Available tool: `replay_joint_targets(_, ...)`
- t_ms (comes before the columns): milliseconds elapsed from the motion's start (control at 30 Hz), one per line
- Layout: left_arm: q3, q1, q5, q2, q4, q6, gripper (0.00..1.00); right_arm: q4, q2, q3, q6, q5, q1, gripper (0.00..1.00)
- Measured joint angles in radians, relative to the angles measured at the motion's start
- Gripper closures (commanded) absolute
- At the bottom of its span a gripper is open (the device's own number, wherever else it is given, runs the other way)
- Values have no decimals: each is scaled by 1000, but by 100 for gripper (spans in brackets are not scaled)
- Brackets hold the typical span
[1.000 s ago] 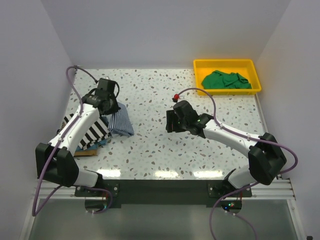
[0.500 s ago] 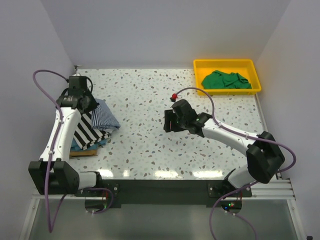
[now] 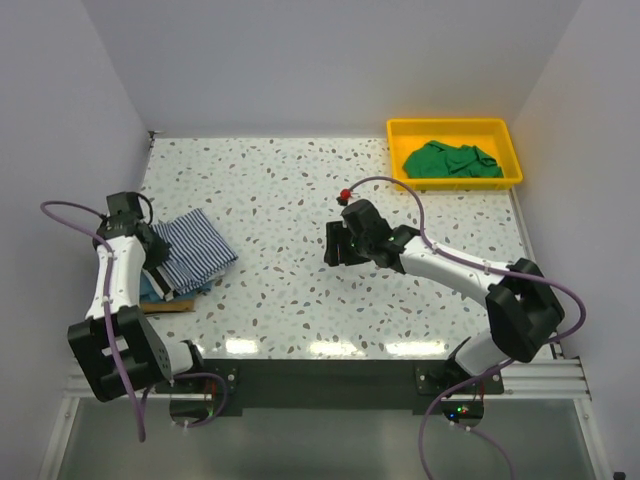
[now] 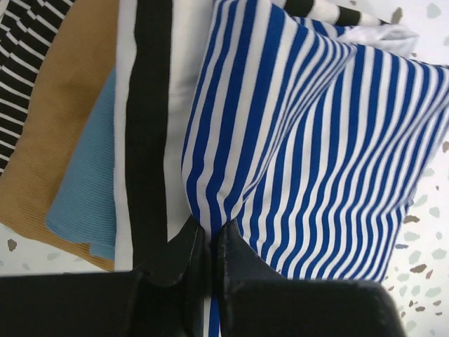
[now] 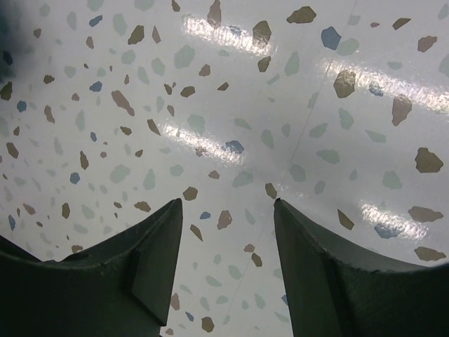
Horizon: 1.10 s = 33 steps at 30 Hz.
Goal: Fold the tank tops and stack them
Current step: Neatly place the folded tank top to the corner
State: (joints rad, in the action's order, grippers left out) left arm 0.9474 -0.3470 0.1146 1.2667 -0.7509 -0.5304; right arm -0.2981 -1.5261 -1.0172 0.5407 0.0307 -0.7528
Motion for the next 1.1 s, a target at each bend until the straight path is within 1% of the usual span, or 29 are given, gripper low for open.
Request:
replay_joint_targets(133, -42, -35, -4, -1, 37, -10, 100, 3, -13, 0, 0, -5, 0, 42)
replay_joint_targets(333, -47, -50, 13, 3, 59, -19, 100, 6, -21, 0, 0, -8, -6, 42)
replay_joint_targets(600, -35, -101, 59, 79, 103, -26, 100, 7, -21, 0, 0, -22, -9, 42)
replay_joint_targets(633, -32, -107, 64, 88, 111, -26, 99, 7, -21, 0, 0, -22, -11, 42)
replay_joint_targets(700, -19, -115, 70, 105, 115, -26, 86, 7, -21, 0, 0, -22, -11, 41)
replay_joint_targets(733, -12, -117, 72, 110, 117, -26, 73, 7, -21, 0, 0, -22, -12, 41)
replay_joint_targets(833, 7, -118, 73, 114, 119, -24, 51, 7, -21, 2, 0, -22, -13, 40)
replay_joint_targets(933, 39, -118, 86, 112, 116, -27, 42, 7, -21, 3, 0, -22, -13, 40)
replay_joint_targets(1100, 96, -118, 119, 83, 111, -35, 41, 6, -20, 3, 0, -21, -15, 39)
